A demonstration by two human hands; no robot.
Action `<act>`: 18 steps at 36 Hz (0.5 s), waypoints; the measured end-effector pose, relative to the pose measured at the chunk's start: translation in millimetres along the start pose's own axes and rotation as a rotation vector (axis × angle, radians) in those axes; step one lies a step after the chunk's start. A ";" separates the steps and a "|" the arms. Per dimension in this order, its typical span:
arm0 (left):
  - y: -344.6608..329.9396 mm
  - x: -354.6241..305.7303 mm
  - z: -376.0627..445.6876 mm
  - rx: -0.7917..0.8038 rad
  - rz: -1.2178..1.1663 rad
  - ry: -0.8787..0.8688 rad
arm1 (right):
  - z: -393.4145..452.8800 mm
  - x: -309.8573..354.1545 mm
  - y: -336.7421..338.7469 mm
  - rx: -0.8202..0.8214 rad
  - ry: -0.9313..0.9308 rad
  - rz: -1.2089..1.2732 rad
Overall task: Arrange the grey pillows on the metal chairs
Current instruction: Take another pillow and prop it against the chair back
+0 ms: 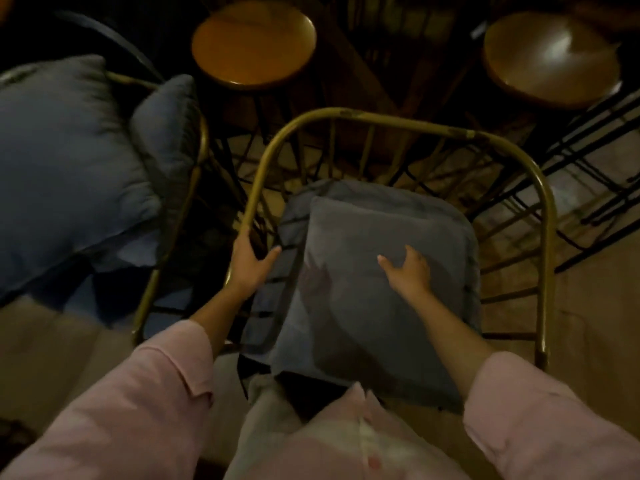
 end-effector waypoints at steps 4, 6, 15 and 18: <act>91.1 -20.5 19.6 -0.164 0.049 -0.106 | -18.7 92.3 -10.9 0.075 0.193 -0.025; 139.9 -20.8 26.5 -0.273 0.090 -0.178 | -31.1 143.0 -22.8 0.127 0.275 -0.046; 355.6 55.0 58.5 -0.573 0.090 -0.032 | -104.2 357.5 -131.2 0.228 0.590 -0.185; 414.6 93.7 73.5 -0.596 0.068 0.090 | -117.8 416.4 -171.0 0.262 0.627 -0.201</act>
Point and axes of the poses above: each hand's wrist, its own z-axis towards the middle knuckle, its own y-axis out of the back of the hand, x = y × z, the point moved 2 cm from there along z, towards the middle knuckle, and after that the axes turned 9 degrees about -z, right-handed, at the moved point
